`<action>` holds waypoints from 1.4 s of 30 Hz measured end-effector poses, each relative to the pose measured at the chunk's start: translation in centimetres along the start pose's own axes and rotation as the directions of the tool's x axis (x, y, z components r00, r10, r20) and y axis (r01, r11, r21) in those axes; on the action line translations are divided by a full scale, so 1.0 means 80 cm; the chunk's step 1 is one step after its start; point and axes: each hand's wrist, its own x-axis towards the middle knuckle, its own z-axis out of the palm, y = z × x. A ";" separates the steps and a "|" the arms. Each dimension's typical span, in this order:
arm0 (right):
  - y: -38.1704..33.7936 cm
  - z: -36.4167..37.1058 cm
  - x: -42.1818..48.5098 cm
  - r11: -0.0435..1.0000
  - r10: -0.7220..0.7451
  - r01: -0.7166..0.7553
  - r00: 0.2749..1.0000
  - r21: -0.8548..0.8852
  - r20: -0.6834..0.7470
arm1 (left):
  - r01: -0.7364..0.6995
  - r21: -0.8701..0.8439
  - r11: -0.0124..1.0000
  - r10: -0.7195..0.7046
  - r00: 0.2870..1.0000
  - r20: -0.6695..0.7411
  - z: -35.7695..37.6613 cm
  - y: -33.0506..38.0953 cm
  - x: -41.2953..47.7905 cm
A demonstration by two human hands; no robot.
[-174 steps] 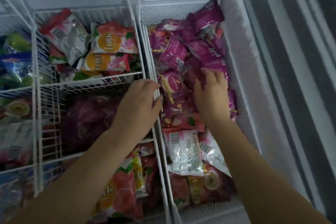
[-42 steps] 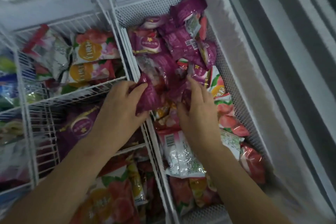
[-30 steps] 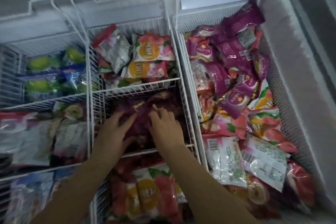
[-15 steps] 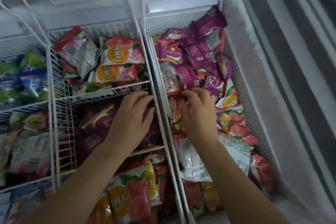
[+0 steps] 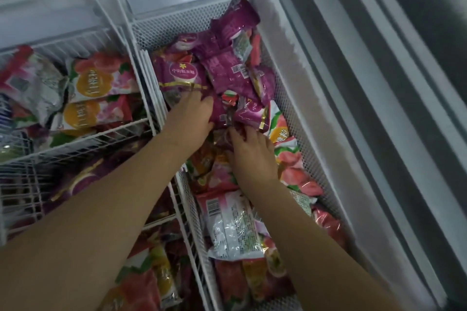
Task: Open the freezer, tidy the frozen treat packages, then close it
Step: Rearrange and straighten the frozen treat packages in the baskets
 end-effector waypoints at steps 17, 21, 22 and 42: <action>-0.177 -0.041 -0.074 0.877 -0.266 0.312 0.949 0.367 -0.170 | 0.295 -0.353 0.888 -0.374 0.909 -0.181 -0.034 -0.163 -0.282; -0.213 0.011 -0.076 0.891 -0.379 0.368 0.925 0.265 -0.011 | 0.350 -0.262 0.899 -0.377 0.924 -0.059 -0.004 -0.195 -0.312; -0.217 0.026 -0.074 0.910 -0.368 0.345 0.927 0.230 0.064 | 0.331 -0.190 0.924 -0.344 0.938 -0.039 0.004 -0.199 -0.314; -0.209 0.031 -0.064 0.908 -0.406 0.339 0.859 0.247 0.313 | 0.439 0.056 0.897 -0.439 0.865 0.243 0.012 -0.176 -0.269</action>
